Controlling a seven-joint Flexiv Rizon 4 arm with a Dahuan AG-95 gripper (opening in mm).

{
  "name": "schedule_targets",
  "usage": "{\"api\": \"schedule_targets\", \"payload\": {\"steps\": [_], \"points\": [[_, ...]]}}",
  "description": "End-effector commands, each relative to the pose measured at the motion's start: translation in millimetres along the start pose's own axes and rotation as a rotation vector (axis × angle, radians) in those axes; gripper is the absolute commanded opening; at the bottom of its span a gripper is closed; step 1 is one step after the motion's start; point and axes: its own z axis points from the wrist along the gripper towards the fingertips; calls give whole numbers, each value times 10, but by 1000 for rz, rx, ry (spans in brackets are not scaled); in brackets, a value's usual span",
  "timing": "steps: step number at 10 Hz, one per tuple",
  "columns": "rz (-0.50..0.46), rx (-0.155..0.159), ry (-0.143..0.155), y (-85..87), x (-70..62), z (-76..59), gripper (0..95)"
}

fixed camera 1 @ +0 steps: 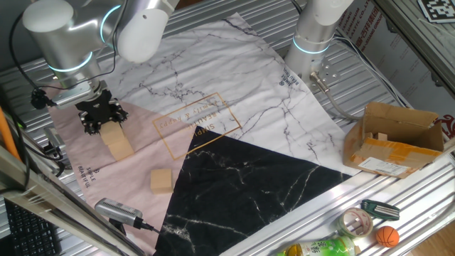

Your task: Stack the blocks into a pyramid shape

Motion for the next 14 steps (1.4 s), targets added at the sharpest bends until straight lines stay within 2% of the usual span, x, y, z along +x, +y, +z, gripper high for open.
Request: {"api": "schedule_targets", "payload": {"steps": [1, 4, 5, 9, 10, 11, 12, 14], "points": [[-6, 4, -4, -5, 2, 5, 380], [-14, 2, -4, -6, 2, 5, 380], [-14, 3, -4, -6, 2, 5, 570], [-7, -1, -2, -6, 1, 5, 570], [0, -18, -2, -6, 1, 3, 570], [3, -23, -2, -6, -1, -4, 570], [-1, -3, -2, -6, -1, -5, 570], [4, -10, 1, -6, 0, 4, 570]]}}
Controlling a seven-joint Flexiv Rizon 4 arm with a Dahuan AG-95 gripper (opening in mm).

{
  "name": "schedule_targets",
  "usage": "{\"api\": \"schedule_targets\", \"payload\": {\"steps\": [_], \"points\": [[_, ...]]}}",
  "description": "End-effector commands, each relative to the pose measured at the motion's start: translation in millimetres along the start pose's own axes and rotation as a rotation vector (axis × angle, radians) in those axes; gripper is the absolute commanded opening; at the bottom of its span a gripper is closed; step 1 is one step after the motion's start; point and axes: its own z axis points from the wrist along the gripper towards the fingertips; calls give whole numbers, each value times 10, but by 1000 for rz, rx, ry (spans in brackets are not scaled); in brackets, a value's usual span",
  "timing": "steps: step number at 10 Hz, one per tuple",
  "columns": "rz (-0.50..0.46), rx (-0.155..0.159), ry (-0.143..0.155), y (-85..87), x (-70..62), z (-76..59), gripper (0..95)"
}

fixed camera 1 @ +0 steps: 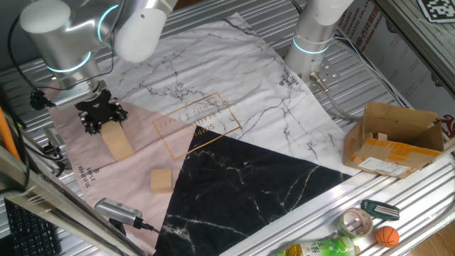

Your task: Stack the blocks into a pyramid shape

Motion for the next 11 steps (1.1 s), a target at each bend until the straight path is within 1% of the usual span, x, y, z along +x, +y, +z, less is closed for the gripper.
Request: {"api": "schedule_targets", "payload": {"steps": [1, 3, 6, 7, 9, 11], "points": [[3, 3, 12, -2, -1, -6, 570], [2, 17, 9, -2, -2, -9, 570], [1, 17, 9, -2, -2, -5, 570], [8, -4, 9, -2, -2, -5, 570], [2, 9, 13, -2, -3, -8, 570], [2, 7, 17, -1, -2, -2, 570]]}}
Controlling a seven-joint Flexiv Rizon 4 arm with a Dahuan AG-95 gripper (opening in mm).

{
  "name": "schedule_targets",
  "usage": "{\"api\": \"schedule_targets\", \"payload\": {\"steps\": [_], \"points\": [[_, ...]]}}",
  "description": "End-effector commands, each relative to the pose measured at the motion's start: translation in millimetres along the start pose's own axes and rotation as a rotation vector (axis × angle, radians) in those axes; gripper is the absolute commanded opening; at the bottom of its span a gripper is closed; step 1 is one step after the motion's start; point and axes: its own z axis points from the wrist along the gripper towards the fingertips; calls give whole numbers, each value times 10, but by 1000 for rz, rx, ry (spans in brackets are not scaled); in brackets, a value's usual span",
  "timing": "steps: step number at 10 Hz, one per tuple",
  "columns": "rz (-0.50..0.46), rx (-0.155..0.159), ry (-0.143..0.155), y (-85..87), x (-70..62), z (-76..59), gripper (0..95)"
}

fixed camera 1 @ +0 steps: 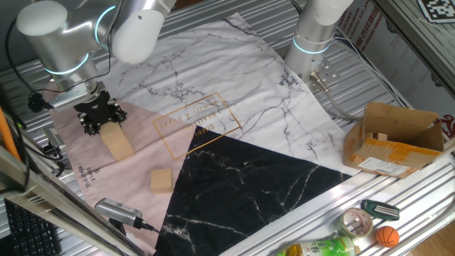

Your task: Stack the blocks into a pyramid shape

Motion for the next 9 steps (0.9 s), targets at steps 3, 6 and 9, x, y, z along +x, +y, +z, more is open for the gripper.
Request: {"api": "schedule_targets", "payload": {"steps": [3, 6, 9], "points": [[3, 11, 9, 20, 3, -5, 570], [1, 8, 9, 20, 3, -4, 570], [1, -1, 12, 20, 3, -3, 570]]}}
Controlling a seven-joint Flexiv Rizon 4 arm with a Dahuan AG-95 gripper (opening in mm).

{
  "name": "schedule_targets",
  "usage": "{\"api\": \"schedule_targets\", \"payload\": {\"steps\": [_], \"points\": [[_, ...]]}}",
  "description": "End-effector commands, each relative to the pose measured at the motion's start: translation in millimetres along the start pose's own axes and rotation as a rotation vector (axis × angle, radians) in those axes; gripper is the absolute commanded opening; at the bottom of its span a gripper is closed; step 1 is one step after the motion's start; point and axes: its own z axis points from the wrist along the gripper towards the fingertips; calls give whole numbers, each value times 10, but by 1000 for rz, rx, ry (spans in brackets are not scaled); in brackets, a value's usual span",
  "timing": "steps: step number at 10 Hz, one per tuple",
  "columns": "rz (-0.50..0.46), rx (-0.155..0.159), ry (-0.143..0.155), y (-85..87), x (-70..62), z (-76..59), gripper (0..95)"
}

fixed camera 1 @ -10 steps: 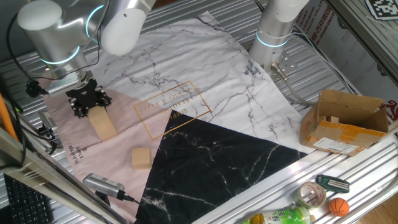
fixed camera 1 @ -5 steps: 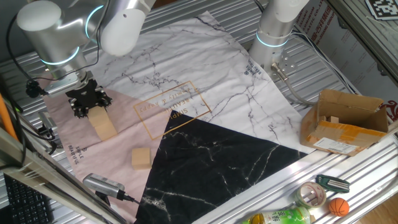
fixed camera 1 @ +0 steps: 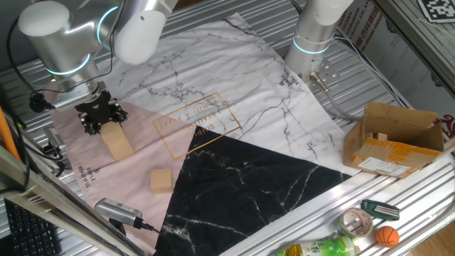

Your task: Stack the blocks into a pyramid shape

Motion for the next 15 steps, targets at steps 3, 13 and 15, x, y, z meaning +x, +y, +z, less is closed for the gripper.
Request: {"api": "schedule_targets", "payload": {"steps": [3, 13, 15], "points": [[2, -4, 10, -10, -1, -3, 760], [24, -9, 63, -1, -32, -119, 760], [28, -8, 64, 2, -41, -151, 760]]}}
